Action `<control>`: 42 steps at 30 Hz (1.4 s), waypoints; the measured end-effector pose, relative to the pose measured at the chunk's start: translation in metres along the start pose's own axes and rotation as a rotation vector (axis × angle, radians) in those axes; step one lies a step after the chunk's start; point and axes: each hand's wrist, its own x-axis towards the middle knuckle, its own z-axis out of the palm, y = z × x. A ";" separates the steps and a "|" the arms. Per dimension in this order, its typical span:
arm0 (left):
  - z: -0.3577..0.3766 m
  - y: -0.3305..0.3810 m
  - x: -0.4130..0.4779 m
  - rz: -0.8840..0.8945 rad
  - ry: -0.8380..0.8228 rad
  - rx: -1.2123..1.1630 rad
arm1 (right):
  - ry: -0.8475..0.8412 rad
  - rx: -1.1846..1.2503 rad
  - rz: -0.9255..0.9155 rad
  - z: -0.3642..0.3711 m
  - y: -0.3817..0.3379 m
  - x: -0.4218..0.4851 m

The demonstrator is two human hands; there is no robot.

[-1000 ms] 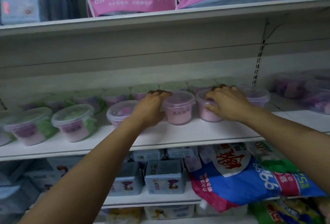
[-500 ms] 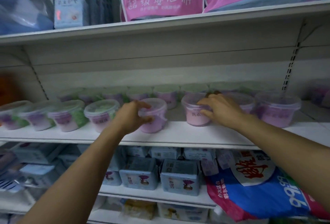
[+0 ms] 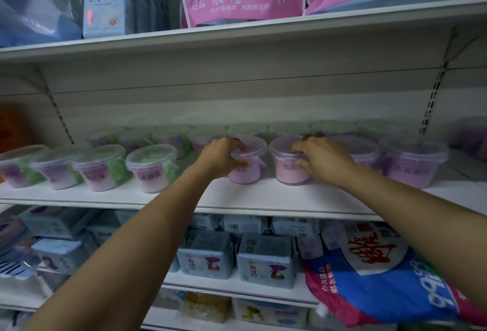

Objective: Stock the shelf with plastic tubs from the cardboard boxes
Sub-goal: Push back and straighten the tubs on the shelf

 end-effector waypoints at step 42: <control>-0.042 -0.152 -0.005 0.307 0.074 0.100 | 0.037 -0.156 0.228 0.036 -0.160 0.070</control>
